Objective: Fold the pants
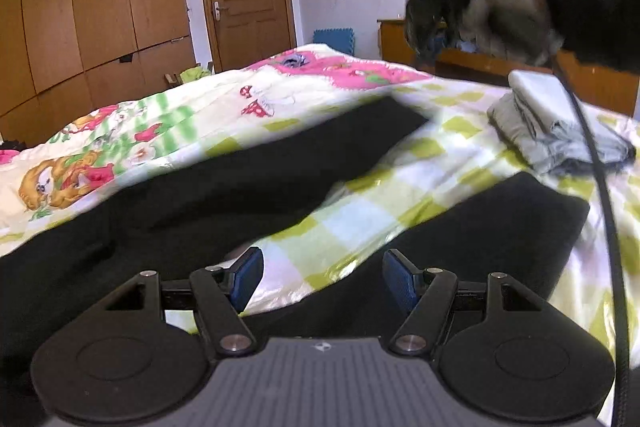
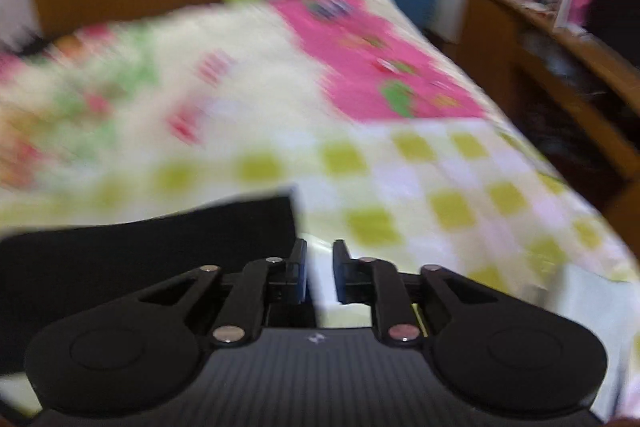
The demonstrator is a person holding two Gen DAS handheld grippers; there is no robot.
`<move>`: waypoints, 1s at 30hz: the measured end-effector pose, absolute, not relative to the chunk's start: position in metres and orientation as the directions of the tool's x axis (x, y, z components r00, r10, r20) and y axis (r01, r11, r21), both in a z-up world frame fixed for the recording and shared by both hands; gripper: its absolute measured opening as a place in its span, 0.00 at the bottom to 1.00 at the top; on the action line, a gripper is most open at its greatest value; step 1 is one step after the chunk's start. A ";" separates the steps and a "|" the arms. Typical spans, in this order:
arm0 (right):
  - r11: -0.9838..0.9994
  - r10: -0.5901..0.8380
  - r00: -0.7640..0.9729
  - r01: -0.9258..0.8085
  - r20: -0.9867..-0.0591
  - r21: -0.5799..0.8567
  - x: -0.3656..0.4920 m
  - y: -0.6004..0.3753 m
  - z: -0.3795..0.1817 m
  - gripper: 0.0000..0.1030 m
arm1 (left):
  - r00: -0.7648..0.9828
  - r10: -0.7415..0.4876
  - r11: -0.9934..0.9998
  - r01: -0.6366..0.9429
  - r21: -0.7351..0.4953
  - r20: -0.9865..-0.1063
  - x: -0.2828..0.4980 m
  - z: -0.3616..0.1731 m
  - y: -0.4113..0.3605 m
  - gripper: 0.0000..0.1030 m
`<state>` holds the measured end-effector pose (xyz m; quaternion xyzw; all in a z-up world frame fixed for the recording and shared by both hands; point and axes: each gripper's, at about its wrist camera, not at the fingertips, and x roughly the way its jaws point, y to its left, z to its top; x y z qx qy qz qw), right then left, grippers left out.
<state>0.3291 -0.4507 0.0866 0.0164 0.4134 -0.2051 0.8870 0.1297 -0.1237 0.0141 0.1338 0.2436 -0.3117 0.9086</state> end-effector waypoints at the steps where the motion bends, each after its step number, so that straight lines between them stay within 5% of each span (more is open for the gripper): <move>1: 0.909 -0.354 0.574 0.396 -0.738 -0.129 0.327 -0.450 0.080 0.16 | 0.695 -0.491 0.771 0.627 0.110 -0.525 0.127 0.014 -0.120 0.77; 4: 0.954 -0.281 0.659 0.271 -0.698 -0.128 0.313 -0.408 0.078 0.16 | 0.725 -0.454 0.781 0.603 0.159 -0.518 0.125 0.014 -0.097 0.77; 8: 1.000 -0.002 0.727 -0.015 -0.687 -0.019 0.307 -0.320 0.078 0.19 | 0.775 -0.359 0.823 0.525 0.215 -0.519 0.129 0.015 -0.047 0.78; 17: 0.867 0.380 0.583 -0.495 -0.719 0.057 0.388 -0.114 0.057 0.31 | 0.849 -0.029 0.878 0.274 0.393 -0.528 0.183 0.017 0.132 0.78; 26: 0.760 0.399 0.505 -0.649 -0.766 -0.032 0.446 -0.027 0.027 0.39 | 0.793 0.024 0.891 0.260 0.373 -0.608 0.296 0.006 0.234 0.78; 30: 0.740 0.389 0.492 -0.671 -0.779 -0.054 0.466 -0.025 0.024 0.53 | 0.785 0.075 0.844 0.278 0.459 -0.614 0.319 -0.003 0.244 0.79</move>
